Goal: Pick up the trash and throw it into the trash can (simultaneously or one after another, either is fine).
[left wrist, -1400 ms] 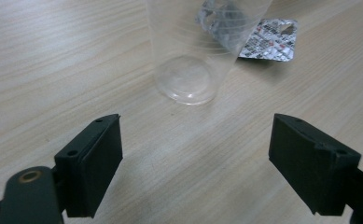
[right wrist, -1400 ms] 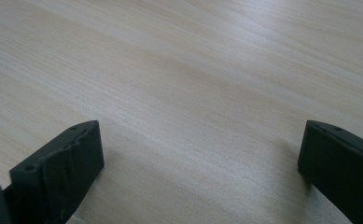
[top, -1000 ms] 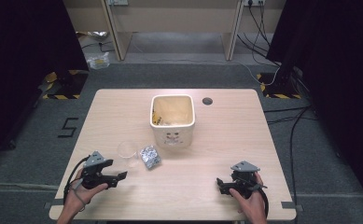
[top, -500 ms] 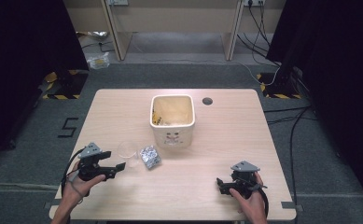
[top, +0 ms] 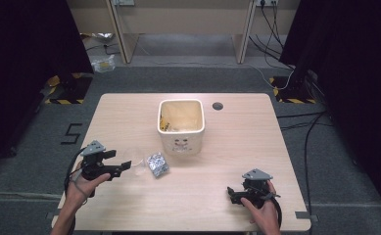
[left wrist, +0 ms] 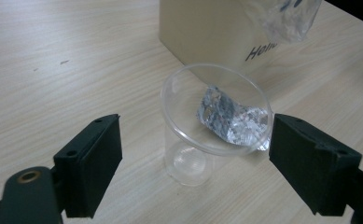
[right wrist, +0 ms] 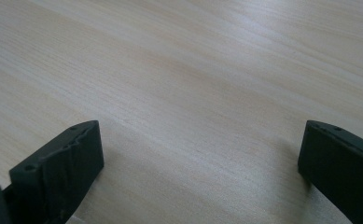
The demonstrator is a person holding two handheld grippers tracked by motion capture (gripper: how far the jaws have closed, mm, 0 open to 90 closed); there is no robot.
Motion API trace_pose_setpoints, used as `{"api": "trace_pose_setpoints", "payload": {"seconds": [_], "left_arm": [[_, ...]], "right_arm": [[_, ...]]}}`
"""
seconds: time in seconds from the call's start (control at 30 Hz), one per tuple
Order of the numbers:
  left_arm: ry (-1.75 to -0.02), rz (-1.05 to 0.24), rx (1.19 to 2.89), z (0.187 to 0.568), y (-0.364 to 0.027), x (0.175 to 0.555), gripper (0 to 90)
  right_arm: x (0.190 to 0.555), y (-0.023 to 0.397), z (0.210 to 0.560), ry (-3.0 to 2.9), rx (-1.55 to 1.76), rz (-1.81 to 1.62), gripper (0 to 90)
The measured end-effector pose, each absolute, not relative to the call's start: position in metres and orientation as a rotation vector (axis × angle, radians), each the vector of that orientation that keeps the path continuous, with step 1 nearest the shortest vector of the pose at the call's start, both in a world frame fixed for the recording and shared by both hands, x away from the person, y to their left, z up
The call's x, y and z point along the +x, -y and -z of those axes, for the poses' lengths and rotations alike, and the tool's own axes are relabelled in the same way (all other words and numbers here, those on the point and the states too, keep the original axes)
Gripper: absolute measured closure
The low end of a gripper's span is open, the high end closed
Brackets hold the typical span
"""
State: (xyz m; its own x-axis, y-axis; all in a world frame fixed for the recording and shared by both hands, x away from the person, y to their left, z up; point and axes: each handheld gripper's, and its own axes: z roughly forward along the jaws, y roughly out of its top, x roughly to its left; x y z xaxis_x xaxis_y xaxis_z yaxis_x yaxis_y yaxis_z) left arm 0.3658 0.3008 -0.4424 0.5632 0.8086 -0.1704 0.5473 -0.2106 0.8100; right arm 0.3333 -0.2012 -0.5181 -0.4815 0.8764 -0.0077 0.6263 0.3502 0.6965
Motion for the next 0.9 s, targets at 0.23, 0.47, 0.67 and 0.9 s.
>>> {"api": "trace_pose_setpoints", "payload": {"seconds": [0.23,0.47,0.67,0.9], "left_arm": [[-1.097,-0.363,1.899,0.44,-0.297,0.376,17.6],[-1.103,-0.359,1.9,0.44,-0.296,0.382,18.7],[-1.108,-0.352,1.902,0.441,-0.296,0.387,21.1],[-1.116,-0.348,1.903,0.444,-0.294,0.395,25.1]], "right_arm": [[0.333,0.201,0.518,-2.24,1.319,-0.901,0.4],[0.333,0.201,0.518,-2.242,1.32,-0.902,0.4],[0.334,0.201,0.518,-2.241,1.318,-0.904,0.3],[0.334,0.201,0.518,-2.243,1.316,-0.904,0.3]]}}
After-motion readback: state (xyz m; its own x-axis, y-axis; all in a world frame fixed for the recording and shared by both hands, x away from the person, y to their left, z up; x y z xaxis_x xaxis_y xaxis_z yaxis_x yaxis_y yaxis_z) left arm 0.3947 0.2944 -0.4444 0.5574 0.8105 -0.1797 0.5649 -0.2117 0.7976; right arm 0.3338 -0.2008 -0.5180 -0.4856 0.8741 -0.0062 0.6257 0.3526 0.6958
